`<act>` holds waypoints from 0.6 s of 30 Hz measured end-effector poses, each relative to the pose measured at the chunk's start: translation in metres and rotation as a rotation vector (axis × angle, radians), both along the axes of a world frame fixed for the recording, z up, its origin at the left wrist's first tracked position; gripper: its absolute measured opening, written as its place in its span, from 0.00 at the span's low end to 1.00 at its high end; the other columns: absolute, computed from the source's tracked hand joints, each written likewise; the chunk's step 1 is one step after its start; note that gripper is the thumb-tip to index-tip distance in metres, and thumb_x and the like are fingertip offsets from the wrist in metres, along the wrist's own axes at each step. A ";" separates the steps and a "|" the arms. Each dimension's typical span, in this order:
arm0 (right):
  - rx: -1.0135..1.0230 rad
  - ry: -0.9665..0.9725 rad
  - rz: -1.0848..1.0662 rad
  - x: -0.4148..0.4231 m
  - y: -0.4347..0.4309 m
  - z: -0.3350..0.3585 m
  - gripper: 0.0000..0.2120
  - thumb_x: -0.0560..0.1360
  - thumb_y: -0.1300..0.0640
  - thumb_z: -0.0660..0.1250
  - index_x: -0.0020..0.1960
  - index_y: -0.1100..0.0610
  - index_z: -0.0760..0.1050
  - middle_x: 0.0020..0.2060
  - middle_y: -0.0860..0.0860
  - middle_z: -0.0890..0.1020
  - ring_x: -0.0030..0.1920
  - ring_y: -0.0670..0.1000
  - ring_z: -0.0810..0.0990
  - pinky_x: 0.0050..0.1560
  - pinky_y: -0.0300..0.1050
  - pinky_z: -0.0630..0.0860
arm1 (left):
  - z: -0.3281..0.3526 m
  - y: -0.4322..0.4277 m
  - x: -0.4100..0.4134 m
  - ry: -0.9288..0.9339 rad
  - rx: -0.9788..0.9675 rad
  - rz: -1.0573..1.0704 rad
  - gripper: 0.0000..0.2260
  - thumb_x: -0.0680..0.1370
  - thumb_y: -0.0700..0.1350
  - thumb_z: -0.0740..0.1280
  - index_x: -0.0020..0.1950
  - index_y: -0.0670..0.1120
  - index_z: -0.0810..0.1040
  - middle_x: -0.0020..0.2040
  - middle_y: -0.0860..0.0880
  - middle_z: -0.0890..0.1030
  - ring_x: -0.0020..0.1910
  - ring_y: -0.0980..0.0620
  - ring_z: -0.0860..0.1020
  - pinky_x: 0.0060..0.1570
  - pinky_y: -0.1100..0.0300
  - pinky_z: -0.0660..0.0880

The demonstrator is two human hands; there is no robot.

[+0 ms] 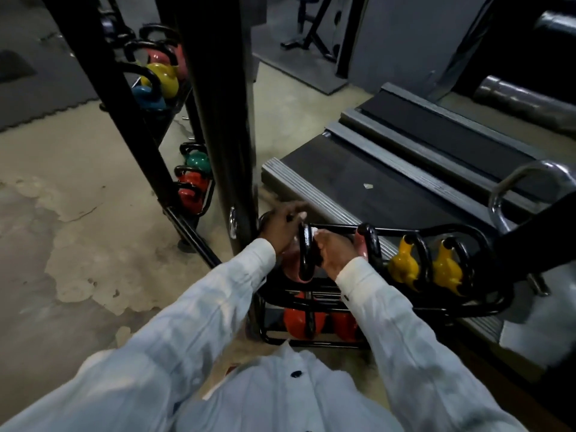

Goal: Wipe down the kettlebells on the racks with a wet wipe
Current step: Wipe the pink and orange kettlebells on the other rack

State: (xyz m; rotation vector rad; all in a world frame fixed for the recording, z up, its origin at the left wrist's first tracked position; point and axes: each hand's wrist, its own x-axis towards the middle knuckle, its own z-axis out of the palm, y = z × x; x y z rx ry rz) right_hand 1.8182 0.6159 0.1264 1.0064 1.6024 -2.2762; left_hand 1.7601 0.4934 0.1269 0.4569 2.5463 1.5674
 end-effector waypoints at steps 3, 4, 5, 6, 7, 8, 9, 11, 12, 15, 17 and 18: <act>0.123 -0.007 0.114 0.021 0.002 -0.010 0.11 0.80 0.66 0.58 0.45 0.54 0.74 0.36 0.50 0.77 0.32 0.46 0.78 0.34 0.40 0.75 | -0.002 0.005 -0.012 -0.155 -0.002 -0.079 0.09 0.78 0.40 0.68 0.56 0.45 0.83 0.56 0.48 0.83 0.53 0.57 0.78 0.58 0.67 0.72; 0.120 0.000 0.109 0.028 0.001 -0.012 0.10 0.80 0.67 0.58 0.46 0.55 0.74 0.35 0.51 0.78 0.31 0.46 0.78 0.32 0.39 0.76 | -0.004 0.005 -0.013 -0.179 0.004 -0.079 0.08 0.78 0.40 0.68 0.55 0.44 0.84 0.55 0.47 0.84 0.53 0.57 0.79 0.56 0.69 0.72; 0.097 0.014 0.086 0.033 -0.003 -0.010 0.10 0.80 0.67 0.58 0.47 0.56 0.74 0.35 0.52 0.78 0.32 0.47 0.79 0.33 0.40 0.76 | -0.006 0.005 -0.014 -0.188 0.008 -0.068 0.08 0.77 0.41 0.68 0.55 0.45 0.84 0.54 0.49 0.84 0.53 0.58 0.79 0.55 0.72 0.72; 0.076 0.026 0.048 0.031 -0.005 -0.009 0.09 0.81 0.66 0.58 0.48 0.57 0.74 0.36 0.53 0.79 0.34 0.49 0.79 0.35 0.41 0.75 | -0.007 0.005 -0.014 -0.196 -0.001 -0.058 0.08 0.77 0.43 0.69 0.54 0.46 0.84 0.53 0.51 0.84 0.52 0.59 0.79 0.52 0.76 0.70; 0.051 0.041 0.005 0.026 -0.007 -0.006 0.09 0.81 0.66 0.57 0.49 0.59 0.75 0.37 0.54 0.79 0.38 0.51 0.80 0.38 0.42 0.75 | -0.007 0.005 -0.015 -0.196 -0.010 -0.055 0.08 0.77 0.44 0.69 0.54 0.47 0.84 0.51 0.52 0.84 0.51 0.60 0.79 0.49 0.79 0.69; 0.034 0.054 -0.030 0.019 -0.009 -0.002 0.09 0.81 0.66 0.57 0.53 0.63 0.75 0.39 0.55 0.80 0.42 0.54 0.81 0.41 0.43 0.75 | -0.007 0.006 -0.014 -0.201 -0.006 -0.053 0.08 0.77 0.45 0.69 0.55 0.47 0.84 0.51 0.53 0.84 0.51 0.61 0.79 0.46 0.80 0.68; 0.046 0.036 -0.047 0.010 -0.009 0.000 0.11 0.81 0.66 0.57 0.59 0.65 0.75 0.42 0.56 0.79 0.45 0.55 0.81 0.42 0.43 0.75 | -0.007 0.007 -0.013 -0.208 0.014 -0.055 0.08 0.77 0.44 0.69 0.55 0.46 0.84 0.51 0.52 0.84 0.50 0.61 0.79 0.47 0.79 0.69; 0.084 0.012 -0.045 0.005 -0.010 0.002 0.11 0.80 0.65 0.59 0.60 0.62 0.75 0.42 0.52 0.78 0.41 0.51 0.78 0.39 0.43 0.74 | -0.004 0.007 -0.011 -0.226 0.065 -0.053 0.09 0.78 0.41 0.69 0.56 0.42 0.84 0.53 0.49 0.84 0.50 0.58 0.79 0.50 0.74 0.72; 0.095 0.020 -0.027 0.009 -0.011 0.001 0.08 0.80 0.66 0.59 0.55 0.58 0.76 0.40 0.51 0.78 0.38 0.49 0.77 0.37 0.42 0.74 | -0.003 0.006 -0.010 -0.222 0.082 -0.055 0.09 0.78 0.40 0.68 0.56 0.41 0.83 0.53 0.49 0.83 0.50 0.58 0.78 0.49 0.75 0.72; 0.206 0.091 -0.049 0.042 -0.020 -0.007 0.09 0.79 0.67 0.61 0.44 0.58 0.75 0.35 0.51 0.79 0.36 0.48 0.77 0.35 0.37 0.76 | -0.008 0.005 -0.008 -0.183 0.092 -0.038 0.09 0.78 0.39 0.68 0.56 0.40 0.83 0.49 0.51 0.81 0.48 0.60 0.77 0.40 0.82 0.65; 0.334 0.197 -0.095 0.062 -0.028 -0.014 0.04 0.79 0.65 0.64 0.46 0.62 0.76 0.39 0.53 0.81 0.40 0.49 0.78 0.41 0.37 0.77 | -0.011 0.005 -0.008 -0.190 0.122 -0.010 0.08 0.77 0.39 0.69 0.55 0.41 0.84 0.49 0.50 0.83 0.43 0.64 0.77 0.40 0.82 0.65; 0.422 0.246 -0.107 0.063 -0.030 -0.014 0.03 0.78 0.63 0.67 0.47 0.63 0.77 0.42 0.53 0.82 0.43 0.48 0.80 0.45 0.39 0.77 | -0.010 0.005 -0.007 -0.205 0.148 0.001 0.08 0.77 0.39 0.69 0.54 0.41 0.84 0.49 0.50 0.83 0.41 0.66 0.76 0.40 0.82 0.65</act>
